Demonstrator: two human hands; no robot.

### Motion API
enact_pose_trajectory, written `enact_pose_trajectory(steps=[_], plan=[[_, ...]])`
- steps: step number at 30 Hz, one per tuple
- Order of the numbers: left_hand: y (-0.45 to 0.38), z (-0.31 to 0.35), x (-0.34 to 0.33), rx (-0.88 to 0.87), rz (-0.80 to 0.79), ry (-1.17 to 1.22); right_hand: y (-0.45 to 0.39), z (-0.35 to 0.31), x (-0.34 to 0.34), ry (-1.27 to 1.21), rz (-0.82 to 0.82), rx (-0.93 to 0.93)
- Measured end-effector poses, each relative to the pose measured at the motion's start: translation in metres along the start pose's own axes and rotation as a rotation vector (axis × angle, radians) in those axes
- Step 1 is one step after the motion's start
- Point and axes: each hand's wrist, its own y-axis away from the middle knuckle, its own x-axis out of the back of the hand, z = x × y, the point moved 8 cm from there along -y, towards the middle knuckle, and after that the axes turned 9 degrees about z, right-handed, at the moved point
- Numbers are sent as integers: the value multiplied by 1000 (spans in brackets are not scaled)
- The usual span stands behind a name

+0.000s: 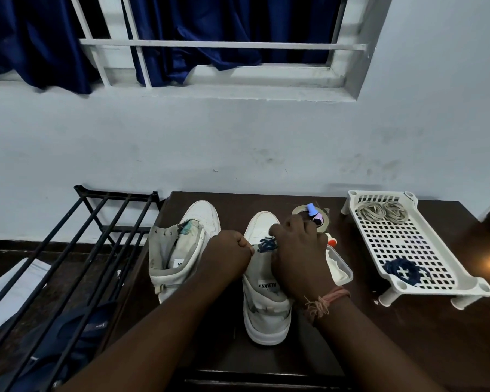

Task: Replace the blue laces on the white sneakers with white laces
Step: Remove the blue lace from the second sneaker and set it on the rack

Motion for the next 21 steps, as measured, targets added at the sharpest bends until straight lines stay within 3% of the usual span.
enact_pose_trajectory(steps=[4,10,12,18,21], plan=[[1,1,0,-9,-3,-1,2,-4,-7,24,-89,75],[0,0,0,15,-5,9,-2,32,24,161,109,-296],[0,1,1,8,-6,6,-3,33,25,197,90,-269],[-2,5,-3,-53,-12,2,4,-12,-1,83,-18,75],[-2,4,-3,-63,-14,3,2,-11,-4,43,-85,27]])
